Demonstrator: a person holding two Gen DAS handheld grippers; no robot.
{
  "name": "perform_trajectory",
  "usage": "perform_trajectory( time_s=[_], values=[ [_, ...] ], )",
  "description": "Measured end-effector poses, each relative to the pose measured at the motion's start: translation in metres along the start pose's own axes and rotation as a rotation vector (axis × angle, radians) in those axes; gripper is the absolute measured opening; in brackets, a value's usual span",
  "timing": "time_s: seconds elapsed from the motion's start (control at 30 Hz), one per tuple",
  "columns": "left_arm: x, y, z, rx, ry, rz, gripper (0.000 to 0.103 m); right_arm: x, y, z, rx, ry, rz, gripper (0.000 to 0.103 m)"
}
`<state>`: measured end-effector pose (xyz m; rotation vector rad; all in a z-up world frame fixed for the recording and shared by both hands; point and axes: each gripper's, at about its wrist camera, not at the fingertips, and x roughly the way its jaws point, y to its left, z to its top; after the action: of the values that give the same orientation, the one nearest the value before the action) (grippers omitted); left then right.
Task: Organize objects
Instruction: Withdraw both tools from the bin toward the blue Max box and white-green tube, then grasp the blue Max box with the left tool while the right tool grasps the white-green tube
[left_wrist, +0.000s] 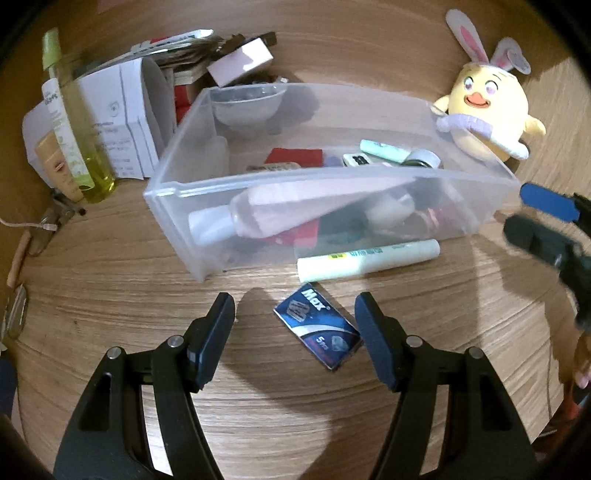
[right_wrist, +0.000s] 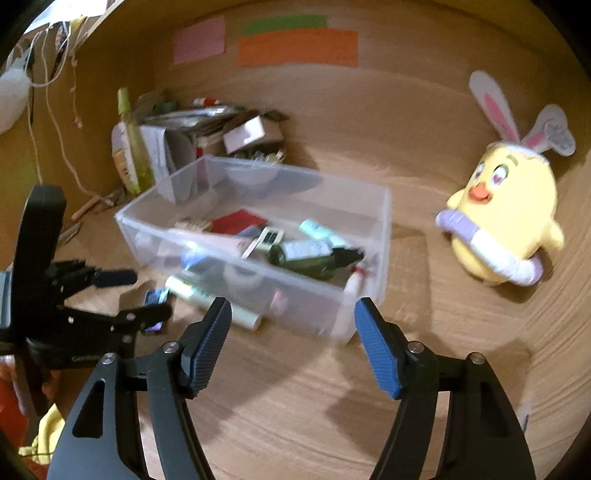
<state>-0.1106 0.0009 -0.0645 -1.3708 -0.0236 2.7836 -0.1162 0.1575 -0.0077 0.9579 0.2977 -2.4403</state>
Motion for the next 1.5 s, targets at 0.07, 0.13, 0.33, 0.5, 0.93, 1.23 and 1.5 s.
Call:
perform_trajectory(
  time_s=[0.07,0.13,0.33,0.5,0.93,1.23,1.5],
  values=[
    [0.000,-0.002,-0.002,0.017,0.004,0.006,0.067,0.006,0.003,-0.004,-0.006,0.023,0.012,0.066],
    [0.002,-0.003,-0.002,0.025,0.011,-0.003,0.064,0.013,0.008,-0.008,-0.016,0.051,0.027,0.066],
    [-0.003,0.005,-0.008,0.006,0.006,-0.028,0.050,0.030,0.029,-0.008,-0.096,0.094,0.037,0.066],
    [-0.011,0.014,-0.017,0.017,0.002,-0.026,0.039,0.044,0.048,-0.002,-0.178,0.121,0.048,0.065],
    [-0.024,0.028,-0.018,0.008,-0.011,-0.078,0.043,0.066,0.072,0.003,-0.285,0.171,0.053,0.054],
    [-0.011,0.018,-0.010,0.042,0.015,-0.086,0.048,0.063,0.069,0.008,-0.296,0.172,0.066,0.049],
    [-0.003,0.010,-0.006,0.078,0.009,-0.042,0.037,0.063,0.060,-0.002,-0.235,0.212,0.132,0.027]
  ],
)
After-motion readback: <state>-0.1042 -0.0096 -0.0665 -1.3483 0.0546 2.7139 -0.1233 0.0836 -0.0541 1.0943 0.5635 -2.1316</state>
